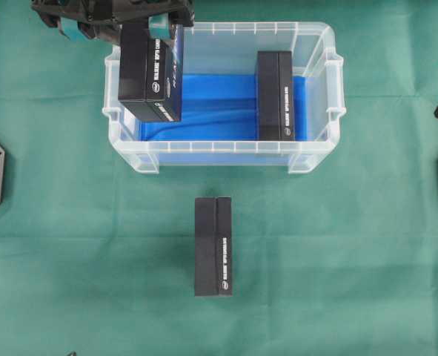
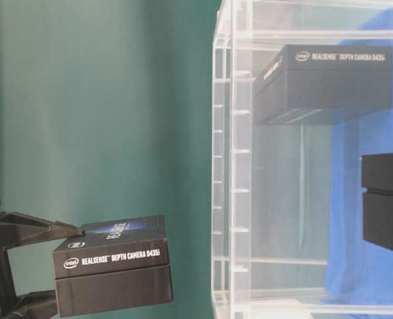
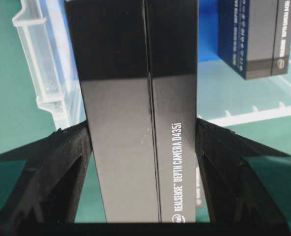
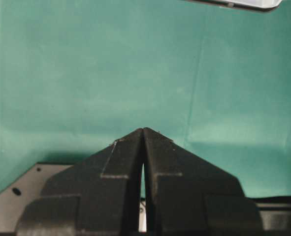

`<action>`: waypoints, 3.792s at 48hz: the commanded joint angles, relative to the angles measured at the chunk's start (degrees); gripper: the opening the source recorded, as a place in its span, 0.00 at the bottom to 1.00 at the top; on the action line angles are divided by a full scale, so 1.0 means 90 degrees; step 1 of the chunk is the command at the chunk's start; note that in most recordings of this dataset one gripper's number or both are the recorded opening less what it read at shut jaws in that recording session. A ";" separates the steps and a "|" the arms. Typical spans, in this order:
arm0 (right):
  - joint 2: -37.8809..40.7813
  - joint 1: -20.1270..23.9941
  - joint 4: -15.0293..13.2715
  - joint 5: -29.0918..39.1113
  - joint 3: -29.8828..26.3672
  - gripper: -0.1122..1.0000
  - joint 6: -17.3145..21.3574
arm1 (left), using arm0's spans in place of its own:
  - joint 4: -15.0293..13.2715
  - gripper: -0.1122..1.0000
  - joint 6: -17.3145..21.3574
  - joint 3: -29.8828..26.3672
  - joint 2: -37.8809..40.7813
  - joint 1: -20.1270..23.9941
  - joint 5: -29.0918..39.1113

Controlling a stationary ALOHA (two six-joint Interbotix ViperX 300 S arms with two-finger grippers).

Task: Take the box out of the case with the left arm.
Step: 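Lift the left box up and tilt it out of the case, then carry the left box forward and lower it left of the middle box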

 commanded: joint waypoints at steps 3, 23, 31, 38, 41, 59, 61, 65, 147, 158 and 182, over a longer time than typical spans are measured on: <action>0.0010 0.0000 -0.0010 -0.0039 -0.0068 0.10 0.0010 | 0.0020 0.62 0.0010 -0.0205 -0.0156 -0.0020 0.0010; 0.0010 0.0000 -0.0010 -0.0039 -0.0068 0.10 0.0010 | 0.0020 0.62 0.0010 -0.0195 -0.0156 -0.0020 0.0029; 0.0010 0.0000 -0.0010 -0.0039 -0.0068 0.10 0.0010 | 0.0029 0.62 0.0010 -0.0166 -0.0176 -0.0020 0.0029; 0.0010 0.0000 -0.0010 -0.0039 -0.0068 0.10 0.0010 | 0.0029 0.62 0.0000 -0.0156 -0.0176 -0.0020 0.0029; 0.0010 0.0000 -0.0010 -0.0039 -0.0068 0.10 0.0010 | 0.0029 0.62 0.0000 -0.0146 -0.0176 -0.0020 0.0029; 0.0010 0.0000 -0.0010 -0.0039 -0.0068 0.10 0.0010 | 0.0029 0.62 0.0010 -0.0156 -0.0186 -0.0020 0.0020; 0.0000 0.0000 -0.0010 -0.0039 -0.0068 0.10 0.0010 | 0.0029 0.62 0.0000 -0.0156 -0.0186 -0.0020 0.0029; 0.0010 0.0000 -0.0010 -0.0039 -0.0068 0.10 0.0010 | 0.0029 0.62 0.0000 -0.0156 -0.0186 -0.0020 0.0029; 0.0000 0.0000 -0.0010 -0.0029 -0.0068 0.10 -0.0010 | 0.0117 0.62 -0.3408 0.0361 -0.0527 -0.3340 0.0098; 0.0000 0.0000 -0.0020 -0.0020 -0.0068 0.10 -0.0029 | 0.0127 0.62 -0.3418 0.1016 -0.0518 -0.3340 -0.0371; 0.0000 0.0000 -0.0215 -0.0010 -0.0059 0.10 -0.0029 | 0.0117 0.62 -0.3438 0.3232 -0.0459 -0.3408 -0.2383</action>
